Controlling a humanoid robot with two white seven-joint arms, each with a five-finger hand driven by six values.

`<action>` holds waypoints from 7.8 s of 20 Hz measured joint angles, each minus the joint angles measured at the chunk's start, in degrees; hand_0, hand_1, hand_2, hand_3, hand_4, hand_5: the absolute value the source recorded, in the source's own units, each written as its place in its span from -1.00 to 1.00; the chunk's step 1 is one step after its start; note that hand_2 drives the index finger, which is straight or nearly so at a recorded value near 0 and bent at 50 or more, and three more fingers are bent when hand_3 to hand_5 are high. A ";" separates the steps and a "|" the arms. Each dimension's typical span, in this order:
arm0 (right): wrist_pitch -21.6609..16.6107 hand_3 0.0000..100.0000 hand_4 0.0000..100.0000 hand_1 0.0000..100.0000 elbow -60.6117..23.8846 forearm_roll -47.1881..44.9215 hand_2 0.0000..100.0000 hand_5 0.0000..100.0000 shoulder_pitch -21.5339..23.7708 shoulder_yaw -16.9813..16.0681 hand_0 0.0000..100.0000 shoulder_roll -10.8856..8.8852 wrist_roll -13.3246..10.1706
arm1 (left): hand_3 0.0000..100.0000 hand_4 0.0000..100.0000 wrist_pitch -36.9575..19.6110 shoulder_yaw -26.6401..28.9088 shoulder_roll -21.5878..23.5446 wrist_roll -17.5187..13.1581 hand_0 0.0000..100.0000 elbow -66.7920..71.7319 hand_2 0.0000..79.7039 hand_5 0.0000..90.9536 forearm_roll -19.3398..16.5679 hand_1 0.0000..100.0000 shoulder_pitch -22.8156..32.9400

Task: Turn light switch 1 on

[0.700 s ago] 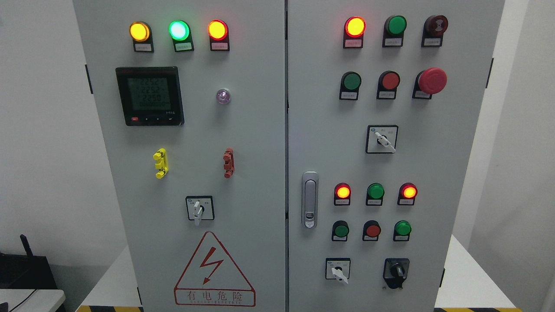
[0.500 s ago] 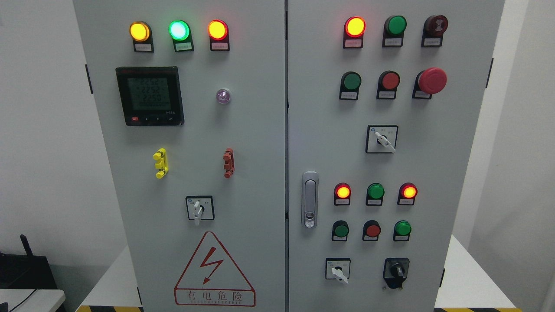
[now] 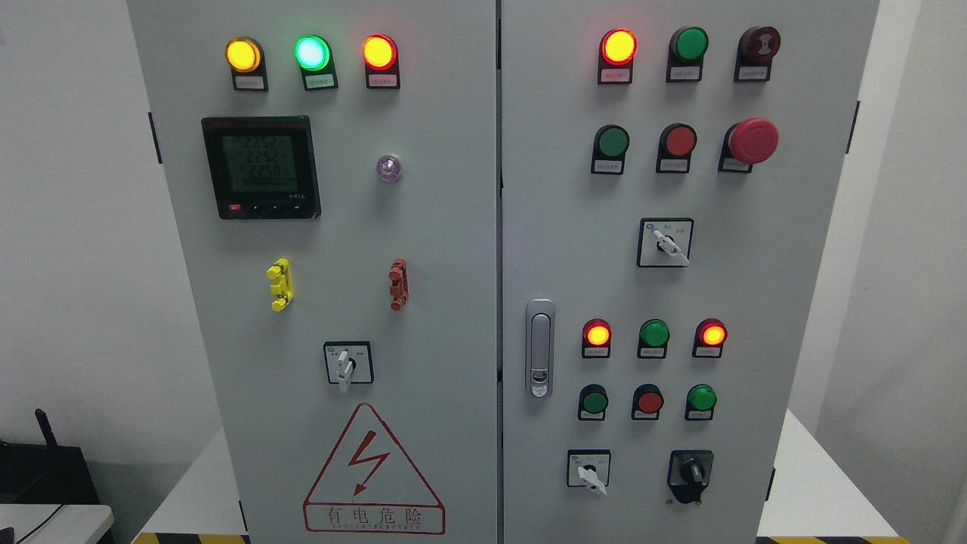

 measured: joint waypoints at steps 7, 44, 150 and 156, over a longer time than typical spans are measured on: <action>0.00 -1.00 -1.00 -0.22 0.00 0.00 -1.00 -1.00 0.00 0.00 -0.76 0.00 0.00 | -1.00 -1.00 0.00 0.02 -0.01 1.15 -0.32 0.06 -1.00 -1.00 0.92 -0.94 0.16; 0.00 -1.00 -1.00 -0.22 0.00 0.00 -1.00 -1.00 0.00 0.00 -0.76 0.00 0.00 | -0.67 -0.41 -9.98 12.70 1.50 7.63 -0.26 -13.57 -1.00 -1.00 0.41 -0.59 6.15; 0.00 -1.00 -1.00 -0.22 0.00 0.00 -1.00 -1.00 0.00 0.00 -0.76 0.00 0.00 | 0.75 0.74 21.06 -10.26 -2.96 30.22 -0.92 -97.99 0.56 0.61 -8.88 -0.07 -23.45; 0.00 -1.00 -1.00 -0.22 0.00 0.00 -1.00 -1.00 0.00 0.00 -0.76 0.00 0.00 | 0.75 0.74 22.82 -10.80 -3.15 30.53 -0.92 -97.87 0.55 0.61 -9.13 -0.06 -25.53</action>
